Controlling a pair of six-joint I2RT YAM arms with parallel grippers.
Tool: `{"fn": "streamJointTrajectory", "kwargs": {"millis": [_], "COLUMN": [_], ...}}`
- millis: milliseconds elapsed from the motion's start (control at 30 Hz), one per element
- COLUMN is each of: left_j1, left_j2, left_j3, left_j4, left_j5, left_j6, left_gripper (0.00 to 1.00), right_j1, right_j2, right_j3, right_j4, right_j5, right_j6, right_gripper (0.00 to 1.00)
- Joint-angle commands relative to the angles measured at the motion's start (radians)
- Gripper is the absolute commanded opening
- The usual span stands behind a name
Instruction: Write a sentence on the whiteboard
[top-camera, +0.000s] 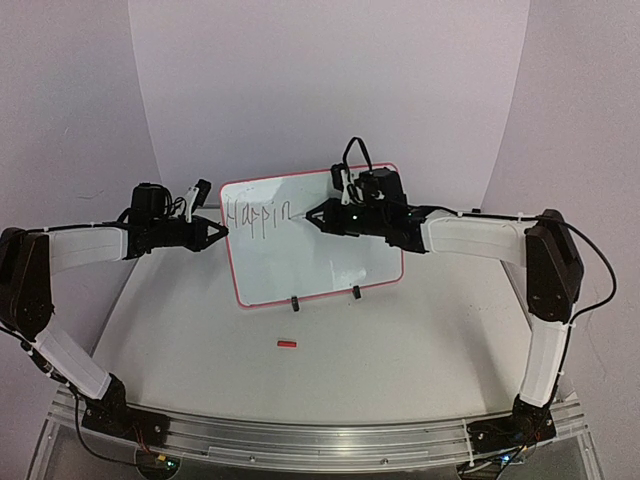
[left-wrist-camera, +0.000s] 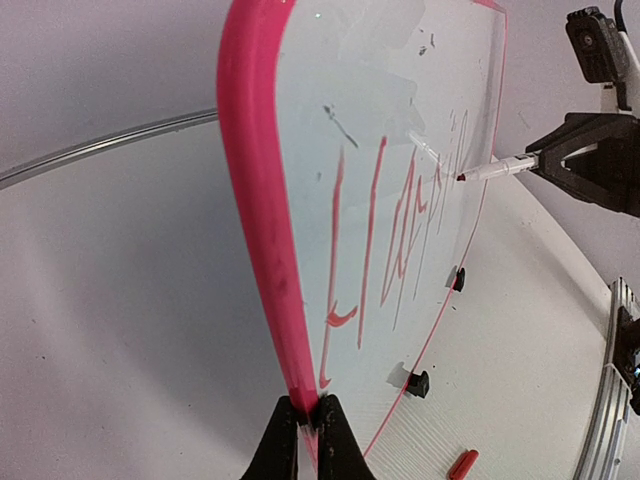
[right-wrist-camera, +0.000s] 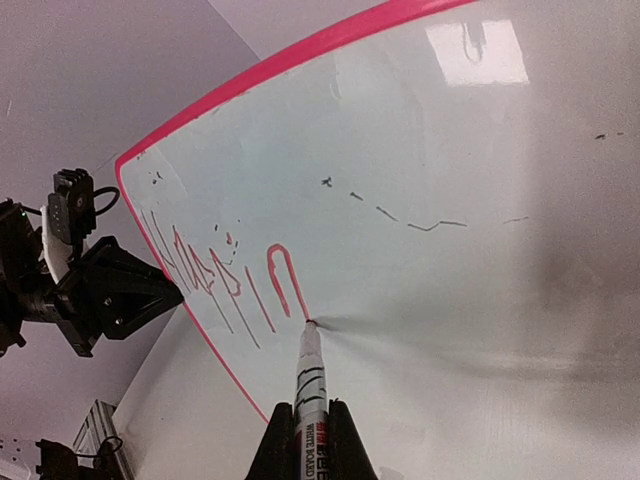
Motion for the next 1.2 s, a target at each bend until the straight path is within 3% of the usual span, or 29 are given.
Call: {"fn": "streamJointTrajectory", "kwargs": {"millis": [0, 1167], "left_j1": [-0.003, -0.003], "left_j2": [-0.011, -0.004], "left_j3": [0.034, 0.034], "left_j4": [-0.031, -0.032], "left_j5": [-0.037, -0.043], "left_j6": [0.062, 0.065], "left_gripper": [0.0, 0.0], "right_j1": [-0.012, -0.031], "right_j2": [-0.092, -0.02], "right_j3": [-0.024, 0.036], "right_j4": [0.018, 0.019], "right_j5": [0.007, 0.034], "right_j6": [0.003, 0.016], "right_gripper": [0.0, 0.0]}}
